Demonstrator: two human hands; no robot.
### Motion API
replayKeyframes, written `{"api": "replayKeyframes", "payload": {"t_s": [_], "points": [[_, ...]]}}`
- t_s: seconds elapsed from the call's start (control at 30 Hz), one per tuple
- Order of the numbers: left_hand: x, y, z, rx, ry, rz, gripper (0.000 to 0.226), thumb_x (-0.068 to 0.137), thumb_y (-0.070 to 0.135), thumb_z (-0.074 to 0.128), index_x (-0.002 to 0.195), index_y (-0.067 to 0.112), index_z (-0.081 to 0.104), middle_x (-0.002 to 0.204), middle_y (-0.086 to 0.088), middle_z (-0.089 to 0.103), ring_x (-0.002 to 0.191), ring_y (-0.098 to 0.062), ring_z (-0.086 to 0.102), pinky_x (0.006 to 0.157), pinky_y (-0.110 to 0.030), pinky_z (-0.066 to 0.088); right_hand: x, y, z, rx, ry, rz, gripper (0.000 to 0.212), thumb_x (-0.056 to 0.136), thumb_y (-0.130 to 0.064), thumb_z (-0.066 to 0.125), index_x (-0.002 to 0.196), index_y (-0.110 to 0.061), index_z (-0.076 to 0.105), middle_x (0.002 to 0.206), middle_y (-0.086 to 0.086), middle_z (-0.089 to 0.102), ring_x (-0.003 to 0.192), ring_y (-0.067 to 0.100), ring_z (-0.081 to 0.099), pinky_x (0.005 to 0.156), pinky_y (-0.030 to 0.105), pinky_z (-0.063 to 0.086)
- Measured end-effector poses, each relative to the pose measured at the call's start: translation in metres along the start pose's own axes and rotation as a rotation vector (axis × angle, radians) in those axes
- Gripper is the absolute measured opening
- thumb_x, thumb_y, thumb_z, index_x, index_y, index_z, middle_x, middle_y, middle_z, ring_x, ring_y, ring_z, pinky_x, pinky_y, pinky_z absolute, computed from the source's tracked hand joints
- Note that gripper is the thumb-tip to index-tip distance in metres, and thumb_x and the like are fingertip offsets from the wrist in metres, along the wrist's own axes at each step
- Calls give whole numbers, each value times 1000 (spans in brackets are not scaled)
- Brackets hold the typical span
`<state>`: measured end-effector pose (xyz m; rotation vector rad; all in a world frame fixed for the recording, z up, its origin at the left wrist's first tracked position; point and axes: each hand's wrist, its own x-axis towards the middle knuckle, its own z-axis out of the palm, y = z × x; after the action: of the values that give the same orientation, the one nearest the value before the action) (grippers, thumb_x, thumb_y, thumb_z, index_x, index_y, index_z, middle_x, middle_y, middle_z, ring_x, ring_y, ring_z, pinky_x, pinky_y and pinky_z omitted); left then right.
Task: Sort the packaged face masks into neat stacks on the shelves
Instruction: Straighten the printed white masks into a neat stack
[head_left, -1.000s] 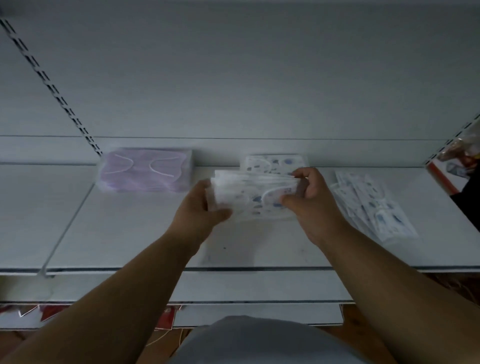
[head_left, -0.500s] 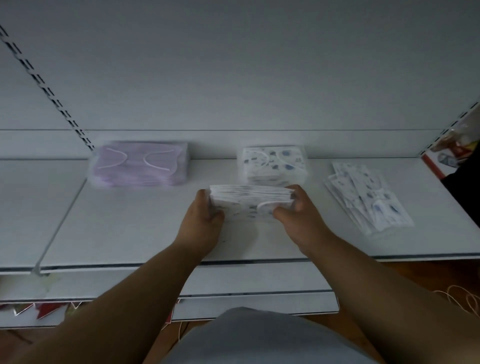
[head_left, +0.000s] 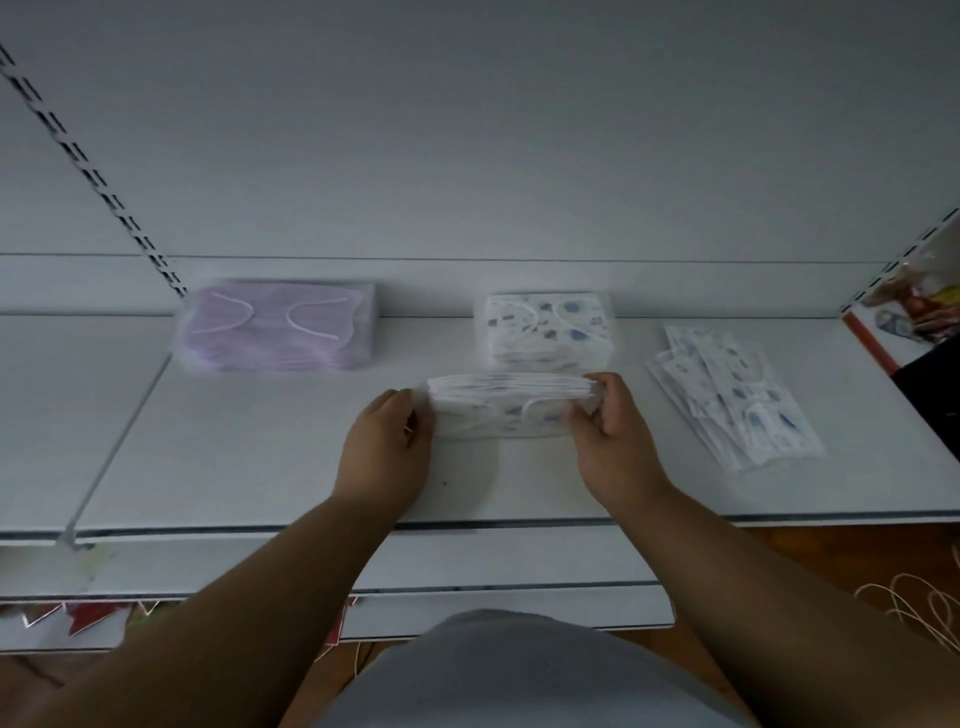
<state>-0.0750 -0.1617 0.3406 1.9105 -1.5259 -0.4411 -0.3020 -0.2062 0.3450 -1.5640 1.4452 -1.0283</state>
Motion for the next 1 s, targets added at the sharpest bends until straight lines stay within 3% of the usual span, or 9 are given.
{"api": "replayKeyframes", "payload": {"t_s": [0.07, 0.13, 0.27, 0.37, 0.53, 0.7, 1.0], "points": [[5, 2, 0, 25, 11, -39, 22, 99, 24, 54, 88, 7, 61, 85, -3, 59, 76, -22, 54, 68, -27, 36, 2, 3, -6, -46, -14, -18, 12, 97, -16, 59, 95, -27, 53, 86, -16, 61, 75, -10, 56, 67, 5, 40], [10, 6, 1, 18, 2, -83, 22, 99, 25, 55, 87, 8, 61, 84, -3, 60, 77, -23, 55, 68, -28, 37, 5, 9, -13, -73, -4, -7, 20, 94, -21, 65, 79, -24, 52, 76, -5, 59, 66, -2, 51, 63, 12, 40], [23, 24, 0, -108, -22, -100, 3, 96, 22, 59, 94, 20, 57, 77, 0, 61, 73, -19, 59, 60, -22, 41, 23, 7, -28, 37, 40, 102, 27, 88, -28, 73, 76, -8, 58, 64, 5, 56, 57, 7, 46, 55, 23, 39], [42, 49, 2, -281, -14, -119, 30, 95, 19, 62, 112, 37, 46, 80, 3, 61, 72, -12, 61, 58, -18, 43, 52, -4, -40, 57, 145, 125, 27, 83, -26, 78, 82, -6, 60, 62, 0, 55, 47, 5, 44, 45, 21, 38], [90, 77, 18, -96, -60, -43, 9, 98, 28, 55, 100, 29, 63, 90, 10, 64, 86, -18, 64, 67, -26, 50, 112, -17, -60, -228, 264, 76, 29, 78, -32, 80, 83, -19, 54, 70, -4, 57, 64, 18, 55, 61, 29, 43], [110, 77, 31, 30, -195, -53, 46, 83, 50, 73, 120, 25, 63, 115, 3, 59, 99, -17, 59, 83, -27, 46, 144, -8, -59, -429, 138, 42, 24, 83, -32, 75, 87, -19, 55, 80, -1, 60, 79, 22, 56, 69, 27, 38], [108, 66, 39, 162, -180, 7, 55, 81, 52, 73, 125, 23, 58, 121, -2, 58, 107, -22, 59, 93, -36, 50, 150, 3, -52, -471, 72, 11, 23, 87, -34, 71, 90, -15, 58, 79, -2, 60, 79, 21, 56, 67, 27, 37]]}}
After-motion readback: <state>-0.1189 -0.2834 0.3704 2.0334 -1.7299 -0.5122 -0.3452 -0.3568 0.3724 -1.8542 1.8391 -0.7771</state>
